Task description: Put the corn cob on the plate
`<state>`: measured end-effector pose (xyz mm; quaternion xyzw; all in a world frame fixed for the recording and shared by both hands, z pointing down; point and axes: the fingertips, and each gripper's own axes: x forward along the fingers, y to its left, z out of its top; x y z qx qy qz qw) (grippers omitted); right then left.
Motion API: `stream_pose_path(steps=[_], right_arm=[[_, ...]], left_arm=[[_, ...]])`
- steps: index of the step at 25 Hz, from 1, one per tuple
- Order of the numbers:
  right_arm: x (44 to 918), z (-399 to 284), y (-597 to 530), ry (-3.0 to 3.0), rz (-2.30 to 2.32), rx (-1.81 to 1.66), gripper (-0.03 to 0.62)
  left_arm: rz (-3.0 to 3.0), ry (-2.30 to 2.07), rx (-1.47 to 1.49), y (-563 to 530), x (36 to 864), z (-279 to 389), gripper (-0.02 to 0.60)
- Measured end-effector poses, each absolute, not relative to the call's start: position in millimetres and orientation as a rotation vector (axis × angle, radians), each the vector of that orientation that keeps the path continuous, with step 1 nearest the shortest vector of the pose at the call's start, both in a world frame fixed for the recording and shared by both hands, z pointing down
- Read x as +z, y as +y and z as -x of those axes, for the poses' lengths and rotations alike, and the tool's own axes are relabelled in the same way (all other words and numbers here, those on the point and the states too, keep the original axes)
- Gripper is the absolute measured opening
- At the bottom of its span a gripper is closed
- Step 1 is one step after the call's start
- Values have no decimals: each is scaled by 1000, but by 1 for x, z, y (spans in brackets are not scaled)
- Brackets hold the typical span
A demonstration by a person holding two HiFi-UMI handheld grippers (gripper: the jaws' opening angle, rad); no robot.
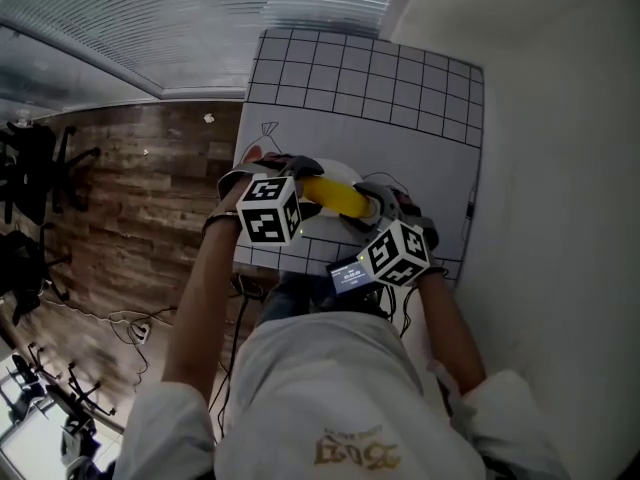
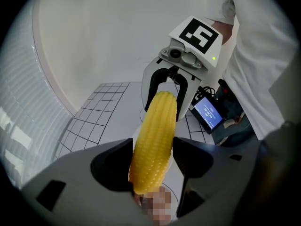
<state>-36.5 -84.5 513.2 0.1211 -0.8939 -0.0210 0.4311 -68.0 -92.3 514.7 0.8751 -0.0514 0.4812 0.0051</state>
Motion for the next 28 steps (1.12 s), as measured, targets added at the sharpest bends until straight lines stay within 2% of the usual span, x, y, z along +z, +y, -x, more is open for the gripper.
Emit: stream_pose_path(steps=[28], right_arm=[[558, 39, -85, -2171, -242, 7, 256]], left_arm=[[-2649, -118, 1497, -92, 563, 72, 272]])
